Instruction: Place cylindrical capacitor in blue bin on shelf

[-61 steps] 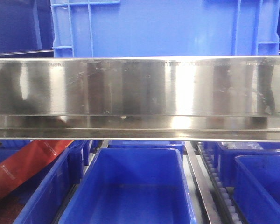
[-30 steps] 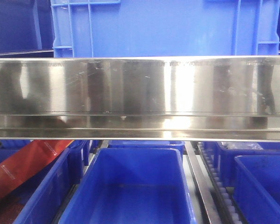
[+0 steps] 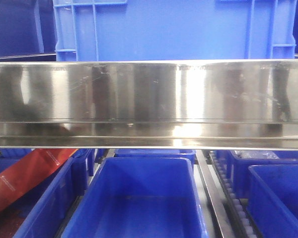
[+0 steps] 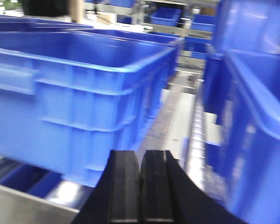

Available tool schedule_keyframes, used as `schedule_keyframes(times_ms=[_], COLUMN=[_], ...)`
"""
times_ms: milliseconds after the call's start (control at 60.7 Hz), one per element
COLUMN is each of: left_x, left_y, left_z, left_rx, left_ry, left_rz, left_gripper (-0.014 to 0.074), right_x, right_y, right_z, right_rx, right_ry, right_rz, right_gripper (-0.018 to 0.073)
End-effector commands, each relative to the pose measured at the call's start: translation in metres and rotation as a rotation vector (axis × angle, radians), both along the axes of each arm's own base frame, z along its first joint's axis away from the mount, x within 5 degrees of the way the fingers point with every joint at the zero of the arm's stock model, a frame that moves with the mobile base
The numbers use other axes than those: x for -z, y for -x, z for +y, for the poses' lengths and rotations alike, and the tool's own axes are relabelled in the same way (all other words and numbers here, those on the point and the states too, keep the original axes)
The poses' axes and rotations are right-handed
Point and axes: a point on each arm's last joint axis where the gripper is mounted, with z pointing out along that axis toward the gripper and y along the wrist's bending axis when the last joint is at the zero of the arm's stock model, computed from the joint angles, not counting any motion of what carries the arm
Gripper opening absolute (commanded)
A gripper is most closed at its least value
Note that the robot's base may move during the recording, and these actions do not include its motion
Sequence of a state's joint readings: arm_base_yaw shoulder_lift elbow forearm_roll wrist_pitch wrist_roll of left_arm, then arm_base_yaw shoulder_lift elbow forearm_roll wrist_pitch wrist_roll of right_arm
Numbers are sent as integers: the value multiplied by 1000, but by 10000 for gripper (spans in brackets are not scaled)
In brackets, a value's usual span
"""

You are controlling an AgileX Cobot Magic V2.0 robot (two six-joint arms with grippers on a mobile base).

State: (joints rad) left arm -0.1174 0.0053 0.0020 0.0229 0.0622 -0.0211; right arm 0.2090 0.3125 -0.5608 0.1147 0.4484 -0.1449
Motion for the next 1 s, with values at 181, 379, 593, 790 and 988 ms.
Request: schedule_keyframes(times_ms=[181,379,593,790,988], left_x=[-3,-3,-3,-3,-3], left_y=[1,1,1,1,1], left_z=[0,0,0,0,0], left_rx=[-2,-2,-2,-2,-2], left_ry=[10,10,10,10,10], left_rz=[-30,-30,-32,-33,-33], left_gripper=[-72,-72,-72,-72,-72], right_x=[29,82,132,137,135], right_y=[3,11,5,4,4], right_z=[-13,-17,-18,-19,-19], right_rx=[205,270,293,298,300], right_ry=[-23,-36,-70,-51,-41], right_rz=[-104,-90,-77,-80,-97], right_gripper=[-162,-162,-162,-162,-162])
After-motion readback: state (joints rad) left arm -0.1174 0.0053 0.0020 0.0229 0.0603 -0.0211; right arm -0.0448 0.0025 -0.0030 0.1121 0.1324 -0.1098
